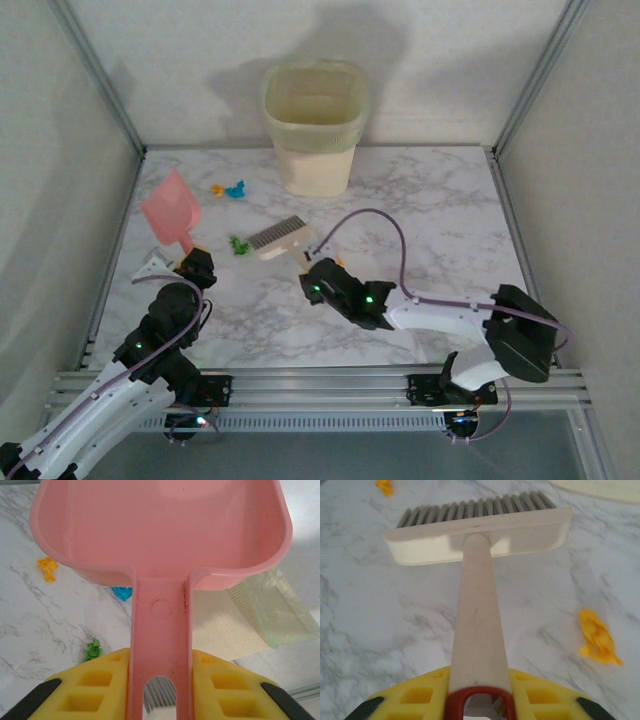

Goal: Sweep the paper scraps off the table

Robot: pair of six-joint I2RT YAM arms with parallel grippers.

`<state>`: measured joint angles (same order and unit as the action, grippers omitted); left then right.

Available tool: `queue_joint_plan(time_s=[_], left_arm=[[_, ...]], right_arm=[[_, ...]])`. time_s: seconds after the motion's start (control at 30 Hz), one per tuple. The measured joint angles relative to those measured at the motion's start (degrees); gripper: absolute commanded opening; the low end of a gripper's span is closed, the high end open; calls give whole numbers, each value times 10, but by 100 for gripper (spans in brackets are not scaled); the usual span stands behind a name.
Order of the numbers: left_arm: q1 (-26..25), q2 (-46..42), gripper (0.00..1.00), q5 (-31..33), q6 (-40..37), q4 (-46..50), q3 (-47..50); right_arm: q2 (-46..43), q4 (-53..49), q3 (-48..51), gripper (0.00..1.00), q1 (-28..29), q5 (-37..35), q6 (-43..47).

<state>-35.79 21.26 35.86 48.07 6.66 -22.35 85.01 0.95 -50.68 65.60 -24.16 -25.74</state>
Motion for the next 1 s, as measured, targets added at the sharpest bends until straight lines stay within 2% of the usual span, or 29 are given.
queue_joint_plan(time_s=[0.23,0.57,0.77,1.0], left_arm=[[0,1,2,0,0,0,0],[0,7,1,-1,0,-1,0],[0,33,1,-10,-2,-5,0],[0,61,1,-28,-3,-11,0]], right_arm=[[156,-37,-192,0,-4,15,29],[317,-166,-381,0,-24,49,41],[304,-197,-358,0,-31,54,41],[153,-211,-189,0,-31,69,34]])
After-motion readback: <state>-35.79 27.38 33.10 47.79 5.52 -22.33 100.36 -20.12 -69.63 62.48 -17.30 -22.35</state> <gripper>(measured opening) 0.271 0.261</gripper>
